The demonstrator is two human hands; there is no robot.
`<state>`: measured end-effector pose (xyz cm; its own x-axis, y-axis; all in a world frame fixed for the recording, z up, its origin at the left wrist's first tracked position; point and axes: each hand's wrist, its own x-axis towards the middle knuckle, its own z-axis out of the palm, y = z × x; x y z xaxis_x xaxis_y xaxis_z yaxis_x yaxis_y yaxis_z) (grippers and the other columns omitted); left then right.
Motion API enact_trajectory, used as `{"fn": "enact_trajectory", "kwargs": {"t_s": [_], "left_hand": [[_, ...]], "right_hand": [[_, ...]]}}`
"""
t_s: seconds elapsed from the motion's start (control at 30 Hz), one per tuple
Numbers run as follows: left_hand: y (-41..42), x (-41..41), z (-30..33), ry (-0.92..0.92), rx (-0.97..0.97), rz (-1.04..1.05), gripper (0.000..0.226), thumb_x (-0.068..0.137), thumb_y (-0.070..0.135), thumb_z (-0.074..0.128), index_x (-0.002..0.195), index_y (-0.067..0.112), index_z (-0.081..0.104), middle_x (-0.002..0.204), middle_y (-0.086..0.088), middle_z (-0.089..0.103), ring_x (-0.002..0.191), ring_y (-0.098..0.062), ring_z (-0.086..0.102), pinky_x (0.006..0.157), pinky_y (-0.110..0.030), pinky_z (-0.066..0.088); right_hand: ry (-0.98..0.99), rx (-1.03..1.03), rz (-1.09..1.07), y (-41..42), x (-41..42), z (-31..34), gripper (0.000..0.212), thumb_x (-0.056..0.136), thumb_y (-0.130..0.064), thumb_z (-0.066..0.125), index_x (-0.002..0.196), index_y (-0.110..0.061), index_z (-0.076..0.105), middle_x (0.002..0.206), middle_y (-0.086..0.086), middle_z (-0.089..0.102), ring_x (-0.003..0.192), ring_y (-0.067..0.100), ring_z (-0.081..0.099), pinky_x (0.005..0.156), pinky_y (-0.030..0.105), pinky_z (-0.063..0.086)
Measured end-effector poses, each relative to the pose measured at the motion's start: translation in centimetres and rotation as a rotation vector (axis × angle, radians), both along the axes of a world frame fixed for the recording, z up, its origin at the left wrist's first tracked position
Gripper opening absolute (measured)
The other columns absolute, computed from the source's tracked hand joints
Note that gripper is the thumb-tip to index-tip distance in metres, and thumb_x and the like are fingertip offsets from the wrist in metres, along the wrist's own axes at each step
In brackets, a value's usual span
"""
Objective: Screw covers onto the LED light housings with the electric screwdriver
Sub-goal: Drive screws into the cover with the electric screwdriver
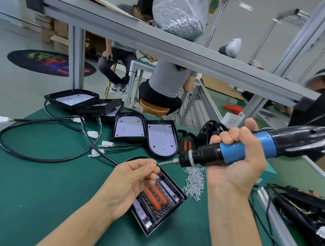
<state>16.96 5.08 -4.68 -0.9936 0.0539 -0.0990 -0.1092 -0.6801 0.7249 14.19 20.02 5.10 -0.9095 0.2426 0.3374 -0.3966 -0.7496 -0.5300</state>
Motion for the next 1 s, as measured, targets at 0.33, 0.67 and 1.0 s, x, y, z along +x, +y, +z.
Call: {"fn": "enact_trajectory", "kwargs": {"t_s": [0.33,0.67,1.0], "left_hand": [[0.3,0.1,-0.3,-0.006,0.001,0.018,0.015,0.069,0.005,0.065,0.082,-0.001,0.07,0.071,-0.014,0.067,0.055,-0.014,0.059,0.053,-0.021,0.053],[1.1,0.1,-0.2,-0.009,0.008,0.012,0.018,0.07,0.005,0.063,0.086,-0.002,0.066,0.069,-0.011,0.066,0.053,-0.012,0.059,0.054,-0.02,0.054],[1.1,0.1,-0.5,-0.018,0.046,0.011,0.01,0.07,0.005,0.064,0.075,0.003,0.072,0.069,-0.011,0.065,0.054,-0.012,0.058,0.053,-0.02,0.053]], "right_hand": [[-0.017,0.002,0.004,-0.1,0.1,-0.4,0.026,0.07,-0.008,0.055,0.094,-0.02,0.056,0.059,-0.007,0.047,0.049,0.006,0.045,0.054,0.019,0.044],[-0.017,-0.018,0.008,0.4,0.0,-0.6,0.027,0.071,-0.008,0.054,0.094,-0.02,0.057,0.059,-0.006,0.047,0.049,0.006,0.046,0.055,0.018,0.044],[-0.015,-0.023,0.012,0.5,-0.2,-0.9,0.025,0.071,-0.009,0.053,0.094,-0.02,0.056,0.059,-0.007,0.047,0.05,0.006,0.045,0.054,0.019,0.044]]}}
